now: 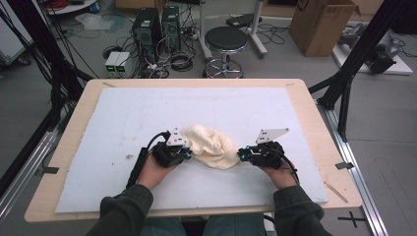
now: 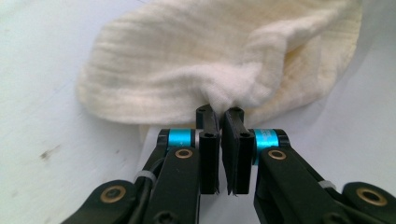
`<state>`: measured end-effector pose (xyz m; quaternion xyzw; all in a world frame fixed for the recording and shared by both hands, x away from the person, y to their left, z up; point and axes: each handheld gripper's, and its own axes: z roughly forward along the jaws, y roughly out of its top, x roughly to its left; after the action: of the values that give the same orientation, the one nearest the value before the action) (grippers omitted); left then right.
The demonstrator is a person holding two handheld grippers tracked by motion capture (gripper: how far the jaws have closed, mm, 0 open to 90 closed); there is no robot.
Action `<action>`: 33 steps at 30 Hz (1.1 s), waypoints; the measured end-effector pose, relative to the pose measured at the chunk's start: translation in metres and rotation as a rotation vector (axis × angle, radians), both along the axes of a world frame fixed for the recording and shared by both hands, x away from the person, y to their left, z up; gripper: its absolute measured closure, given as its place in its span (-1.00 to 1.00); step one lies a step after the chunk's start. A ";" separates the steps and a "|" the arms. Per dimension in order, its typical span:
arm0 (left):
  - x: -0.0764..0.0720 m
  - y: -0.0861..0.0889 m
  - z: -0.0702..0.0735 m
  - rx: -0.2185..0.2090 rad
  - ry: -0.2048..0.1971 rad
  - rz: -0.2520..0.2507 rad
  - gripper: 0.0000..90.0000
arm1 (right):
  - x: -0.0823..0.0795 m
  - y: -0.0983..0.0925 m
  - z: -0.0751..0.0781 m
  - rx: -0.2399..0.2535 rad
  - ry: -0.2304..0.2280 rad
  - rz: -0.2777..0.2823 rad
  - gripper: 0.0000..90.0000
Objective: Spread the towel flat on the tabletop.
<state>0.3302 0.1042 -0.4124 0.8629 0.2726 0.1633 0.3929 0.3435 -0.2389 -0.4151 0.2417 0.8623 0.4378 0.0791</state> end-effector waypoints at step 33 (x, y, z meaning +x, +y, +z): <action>0.011 0.042 0.016 -0.100 0.030 0.064 0.32 | -0.010 -0.009 -0.007 -0.073 0.034 -0.081 0.67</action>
<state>0.3411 0.1465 -0.3959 0.8355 0.3136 0.1489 0.4259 0.3332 -0.2474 -0.4224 0.2806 0.8686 0.3982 0.0907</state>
